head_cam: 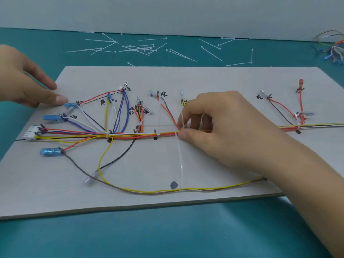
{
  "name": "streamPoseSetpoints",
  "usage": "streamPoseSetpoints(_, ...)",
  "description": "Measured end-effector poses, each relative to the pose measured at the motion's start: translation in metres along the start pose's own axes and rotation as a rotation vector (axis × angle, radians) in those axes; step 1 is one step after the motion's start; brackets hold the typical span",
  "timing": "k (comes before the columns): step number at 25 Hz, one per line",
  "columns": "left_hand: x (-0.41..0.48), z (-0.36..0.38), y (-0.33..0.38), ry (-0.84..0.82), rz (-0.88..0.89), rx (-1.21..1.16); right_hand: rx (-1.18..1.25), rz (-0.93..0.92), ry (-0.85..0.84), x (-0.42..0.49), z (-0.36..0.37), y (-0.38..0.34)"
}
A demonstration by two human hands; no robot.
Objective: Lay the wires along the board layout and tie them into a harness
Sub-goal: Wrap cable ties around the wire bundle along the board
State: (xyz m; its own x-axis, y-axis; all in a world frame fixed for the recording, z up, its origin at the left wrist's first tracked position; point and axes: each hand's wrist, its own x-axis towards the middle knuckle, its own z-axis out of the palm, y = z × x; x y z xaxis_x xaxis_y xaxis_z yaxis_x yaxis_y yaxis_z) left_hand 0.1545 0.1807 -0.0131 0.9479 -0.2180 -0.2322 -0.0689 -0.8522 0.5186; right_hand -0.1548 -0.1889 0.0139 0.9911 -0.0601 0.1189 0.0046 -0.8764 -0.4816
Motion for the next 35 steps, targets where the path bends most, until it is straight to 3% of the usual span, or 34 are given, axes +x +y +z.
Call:
streamPoseSetpoints(4,-0.015,0.005,0.046,0.001,-0.01,0.067,-0.049,-0.013,0.019,0.002,0.0,-0.003)
streamPoseSetpoints(10,-0.066,0.046,0.119,0.0,0.138,-0.025,-0.056,0.162,-0.049,-0.004,-0.035,0.018)
streamPoseSetpoints(13,-0.087,0.05,0.132,0.018,0.2,-0.036,-0.036,0.155,-0.072,-0.006,-0.036,0.02)
streamPoseSetpoints(16,-0.11,0.053,0.139,0.055,0.451,0.044,0.002,0.058,0.095,-0.003,-0.023,0.01)
streamPoseSetpoints(19,-0.128,0.065,0.154,-0.137,0.652,0.134,0.022,-0.029,0.1,-0.005,-0.005,-0.01)
streamPoseSetpoints(21,-0.135,0.074,0.161,-0.238,0.672,0.19,-0.044,-0.013,0.048,-0.006,0.003,-0.016)
streamPoseSetpoints(25,-0.14,0.084,0.167,-0.226,0.688,0.272,-0.144,0.103,-0.024,-0.001,0.005,-0.021)
streamPoseSetpoints(29,-0.142,0.093,0.173,-0.24,0.719,0.313,-0.28,0.095,-0.043,0.001,0.013,-0.029)
streamPoseSetpoints(35,-0.147,0.094,0.172,-0.298,0.634,0.327,-0.197,0.12,-0.091,-0.001,0.011,-0.029)
